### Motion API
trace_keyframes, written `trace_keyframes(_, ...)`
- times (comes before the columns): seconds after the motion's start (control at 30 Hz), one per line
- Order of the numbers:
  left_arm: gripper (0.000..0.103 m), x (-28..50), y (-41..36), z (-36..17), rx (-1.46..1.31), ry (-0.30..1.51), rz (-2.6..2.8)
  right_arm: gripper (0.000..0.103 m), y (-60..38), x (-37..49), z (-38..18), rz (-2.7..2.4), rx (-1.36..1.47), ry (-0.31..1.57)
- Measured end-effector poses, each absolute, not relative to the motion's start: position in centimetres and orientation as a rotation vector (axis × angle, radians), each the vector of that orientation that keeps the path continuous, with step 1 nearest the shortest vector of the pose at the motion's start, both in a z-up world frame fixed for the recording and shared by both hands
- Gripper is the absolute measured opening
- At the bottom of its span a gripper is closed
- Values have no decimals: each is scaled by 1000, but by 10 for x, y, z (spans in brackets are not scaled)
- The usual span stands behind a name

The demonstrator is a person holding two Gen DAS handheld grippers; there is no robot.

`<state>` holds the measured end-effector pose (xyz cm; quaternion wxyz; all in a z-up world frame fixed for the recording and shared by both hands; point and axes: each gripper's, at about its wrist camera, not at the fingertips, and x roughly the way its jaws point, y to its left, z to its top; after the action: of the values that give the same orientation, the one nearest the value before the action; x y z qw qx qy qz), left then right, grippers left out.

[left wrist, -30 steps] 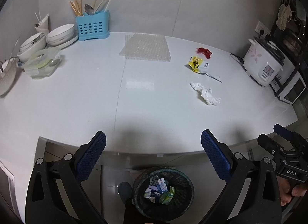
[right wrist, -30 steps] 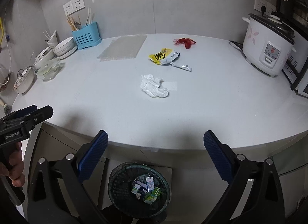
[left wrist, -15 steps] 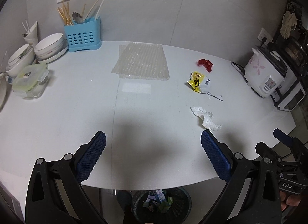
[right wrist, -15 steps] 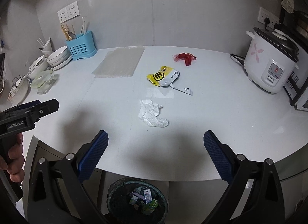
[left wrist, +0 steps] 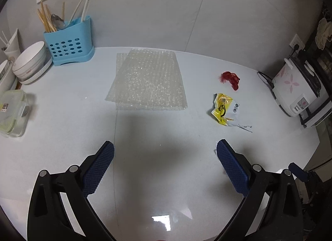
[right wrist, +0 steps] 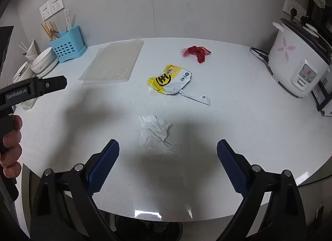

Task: Collect trash
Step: 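Grasp the bubble-wrap sheet with the left gripper while the right grasps the white tissue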

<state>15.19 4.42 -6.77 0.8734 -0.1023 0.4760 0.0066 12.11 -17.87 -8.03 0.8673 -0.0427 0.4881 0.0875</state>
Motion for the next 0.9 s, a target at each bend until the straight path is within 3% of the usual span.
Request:
trace_keyframes(0.5, 97, 286, 61, -132, -197, 1112, 24, 81, -160, 170, -143, 98, -82, 1185)
trace_keyframes(0.9, 97, 336, 60, -174, -203, 1202, 67, 68, -155, 182, -167, 53, -49, 1262)
